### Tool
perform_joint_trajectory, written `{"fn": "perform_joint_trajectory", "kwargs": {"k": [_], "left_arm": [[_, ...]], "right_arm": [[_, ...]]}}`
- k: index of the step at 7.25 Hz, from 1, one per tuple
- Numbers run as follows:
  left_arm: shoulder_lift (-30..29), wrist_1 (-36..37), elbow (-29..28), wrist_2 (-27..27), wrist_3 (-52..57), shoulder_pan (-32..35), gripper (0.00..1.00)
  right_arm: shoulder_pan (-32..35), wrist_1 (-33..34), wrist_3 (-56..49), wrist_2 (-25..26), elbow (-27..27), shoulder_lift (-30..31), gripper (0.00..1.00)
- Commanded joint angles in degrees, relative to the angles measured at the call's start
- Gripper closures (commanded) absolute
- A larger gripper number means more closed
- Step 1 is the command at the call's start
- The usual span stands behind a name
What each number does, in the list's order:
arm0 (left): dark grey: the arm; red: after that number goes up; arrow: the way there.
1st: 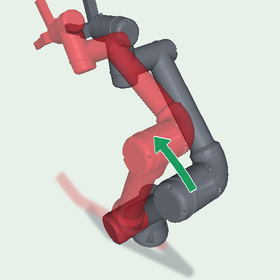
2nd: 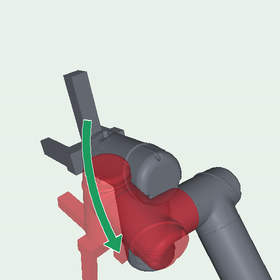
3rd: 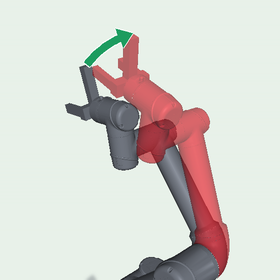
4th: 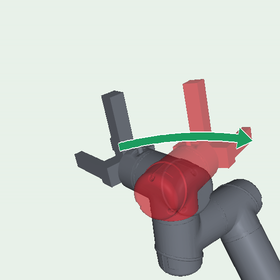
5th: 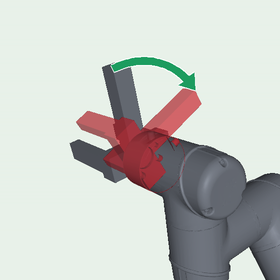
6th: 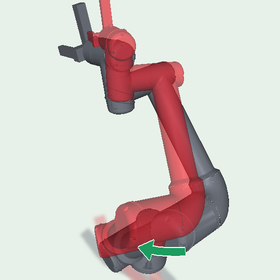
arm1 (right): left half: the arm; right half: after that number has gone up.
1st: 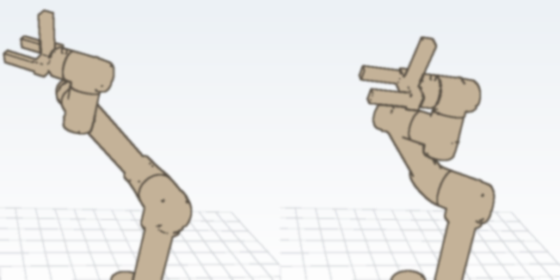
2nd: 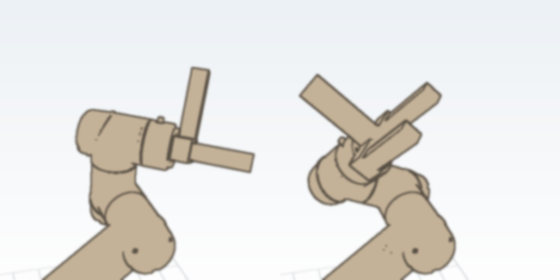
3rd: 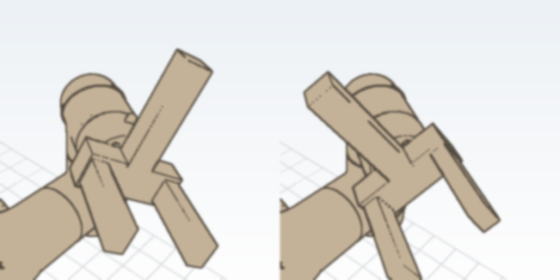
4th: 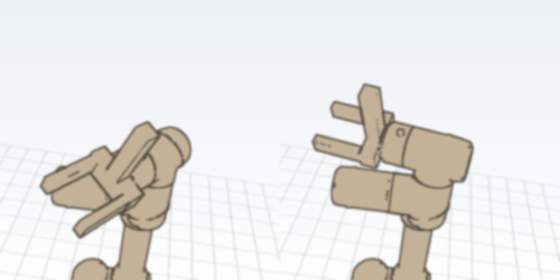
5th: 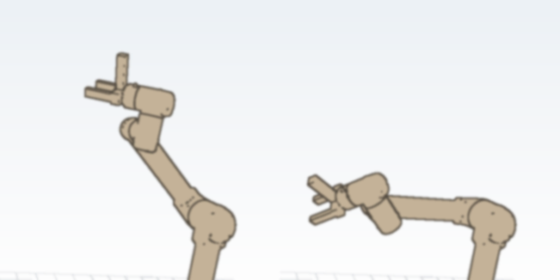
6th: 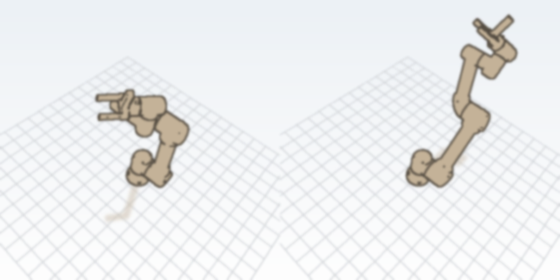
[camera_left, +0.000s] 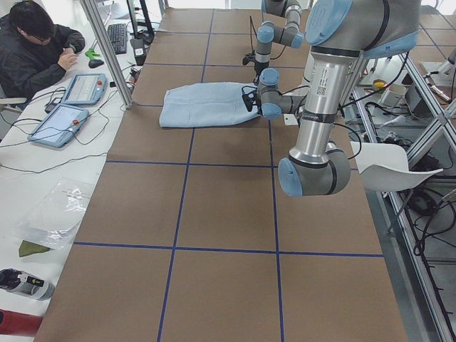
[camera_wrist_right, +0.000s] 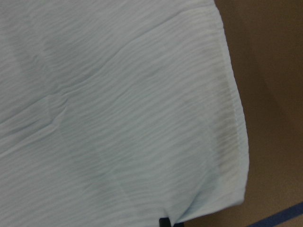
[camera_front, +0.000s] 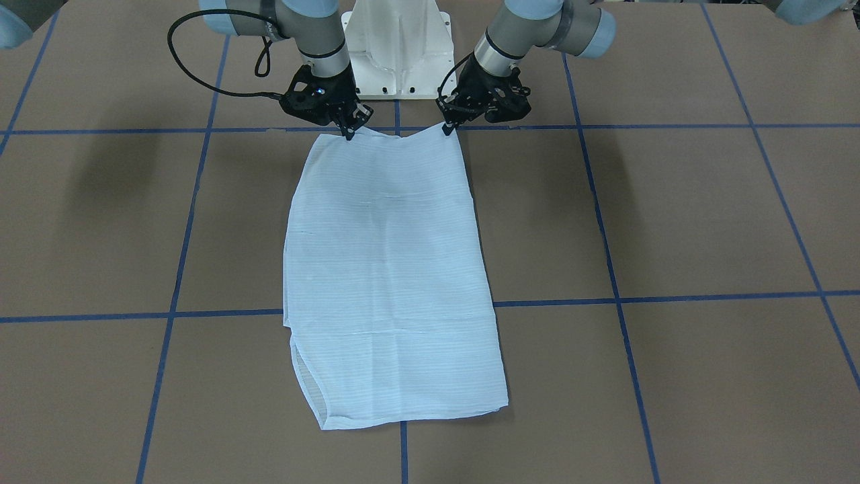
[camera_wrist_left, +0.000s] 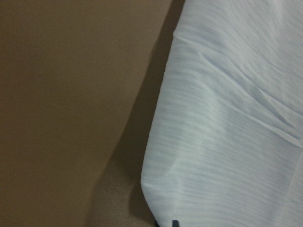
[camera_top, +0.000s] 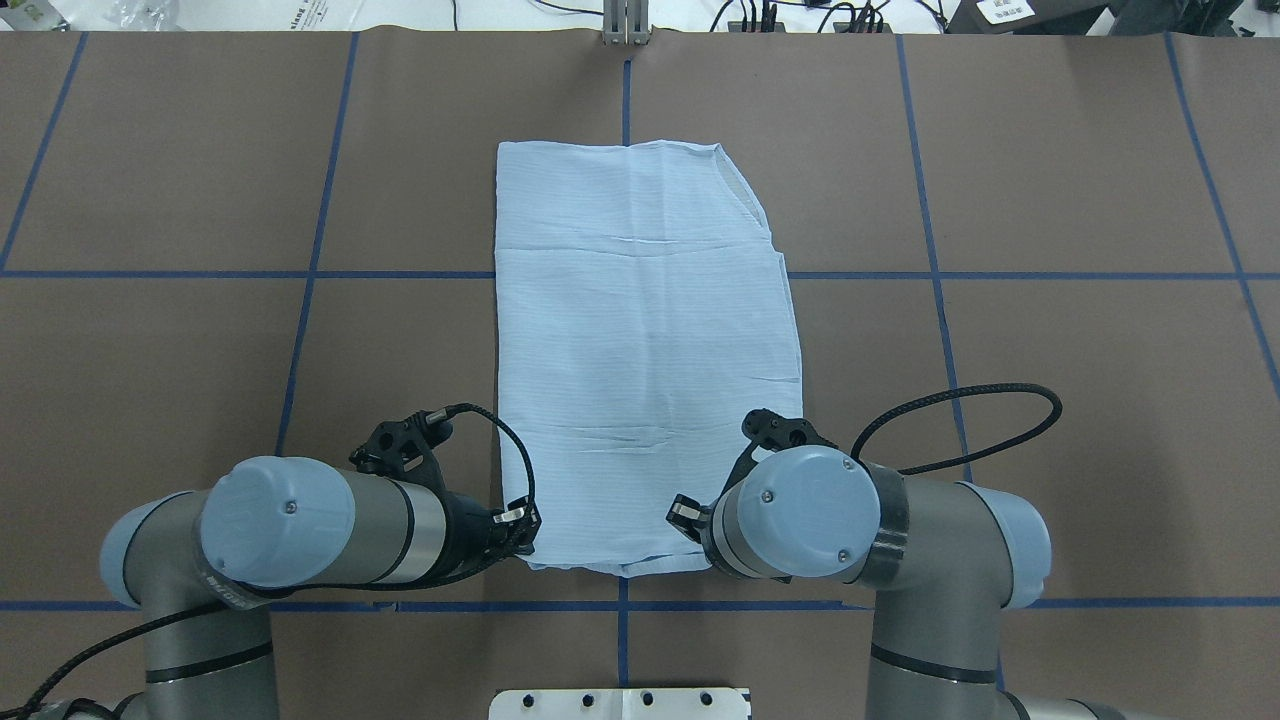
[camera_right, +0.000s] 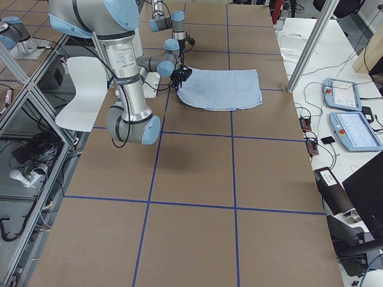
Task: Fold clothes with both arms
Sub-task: 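Grasp the near edge corners of the shirt with both grippers, then lift the near edge with both grippers and fold it away from the robot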
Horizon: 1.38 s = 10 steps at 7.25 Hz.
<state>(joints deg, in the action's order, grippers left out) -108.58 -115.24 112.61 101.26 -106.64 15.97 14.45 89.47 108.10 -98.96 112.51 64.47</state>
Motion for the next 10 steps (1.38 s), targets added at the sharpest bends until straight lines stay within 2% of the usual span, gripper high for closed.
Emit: {"fn": "perform_joint_trajectory", "kwargs": {"k": [1, 4, 6, 7, 10], "left_arm": [[1.0, 6.1, 7.4, 0.9, 0.0, -0.3, 1.0], [0.8, 16.1, 15.2, 0.9, -0.1, -4.4, 1.0], [0.8, 22.5, 21.9, 1.0, -0.3, -9.1, 1.0], [0.8, 24.0, 23.6, 0.9, -0.5, -10.4, 1.0], [0.5, 24.5, 23.6, 1.0, -1.3, -10.7, 1.0]], "right_arm": [[-0.8, 0.4, -0.1, -2.0, 6.0, 2.1, 1.0], [-3.3, 4.0, -0.1, -4.9, 13.9, 2.2, 1.0], [-4.6, 4.1, 0.0, -6.2, 16.4, 2.2, 1.0], [-4.6, 4.1, 0.0, -7.4, 17.1, 2.3, 1.0], [-4.2, 4.1, -0.2, -7.7, 18.1, 3.3, 1.0]]}}
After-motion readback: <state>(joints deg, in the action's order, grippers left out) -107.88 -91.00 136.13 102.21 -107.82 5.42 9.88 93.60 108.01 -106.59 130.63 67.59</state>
